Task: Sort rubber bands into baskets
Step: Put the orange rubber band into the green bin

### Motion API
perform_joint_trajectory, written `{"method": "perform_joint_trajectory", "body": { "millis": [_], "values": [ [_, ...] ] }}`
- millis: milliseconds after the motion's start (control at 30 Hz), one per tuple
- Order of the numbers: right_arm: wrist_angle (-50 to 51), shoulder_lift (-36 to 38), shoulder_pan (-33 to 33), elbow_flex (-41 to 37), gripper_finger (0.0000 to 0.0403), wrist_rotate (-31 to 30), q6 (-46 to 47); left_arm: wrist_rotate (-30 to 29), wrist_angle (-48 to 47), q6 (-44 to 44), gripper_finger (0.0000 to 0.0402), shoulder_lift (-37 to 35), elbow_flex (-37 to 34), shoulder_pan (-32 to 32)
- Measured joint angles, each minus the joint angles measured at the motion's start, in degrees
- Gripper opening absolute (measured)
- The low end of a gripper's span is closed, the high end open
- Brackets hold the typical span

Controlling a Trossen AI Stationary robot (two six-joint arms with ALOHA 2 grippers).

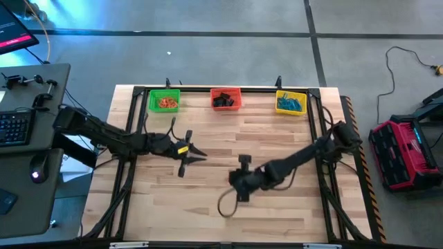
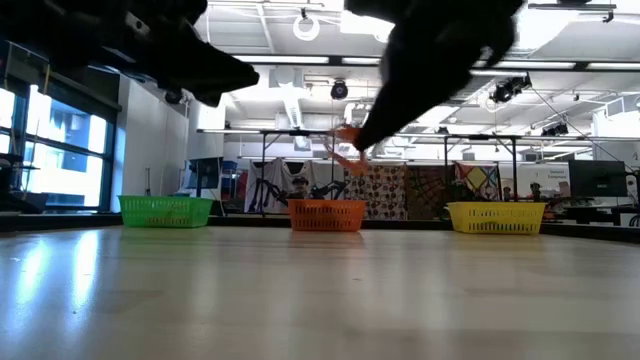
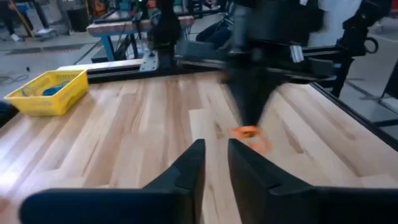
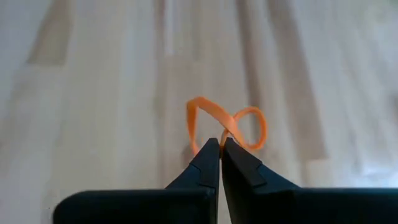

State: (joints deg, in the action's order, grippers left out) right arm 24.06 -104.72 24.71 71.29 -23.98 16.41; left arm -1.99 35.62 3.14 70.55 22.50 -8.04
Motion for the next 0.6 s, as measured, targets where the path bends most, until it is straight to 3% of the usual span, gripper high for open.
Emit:
{"method": "perform_joint_trajectory", "body": {
  "millis": [333, 600],
  "values": [
    [-5.6, 0.1, -6.6, 0.0, 0.0001, -5.8, -7.8, -7.5, 1.1, -5.4, 0.0133, 7.5, 3.0, -4.8],
    [-8.2, 0.1, -7.9, 0.7, 0.0000, -10.9, -9.0, -14.5, 1.0, -8.5, 0.0153, 14.8, 6.5, -4.9]
  ]
}}
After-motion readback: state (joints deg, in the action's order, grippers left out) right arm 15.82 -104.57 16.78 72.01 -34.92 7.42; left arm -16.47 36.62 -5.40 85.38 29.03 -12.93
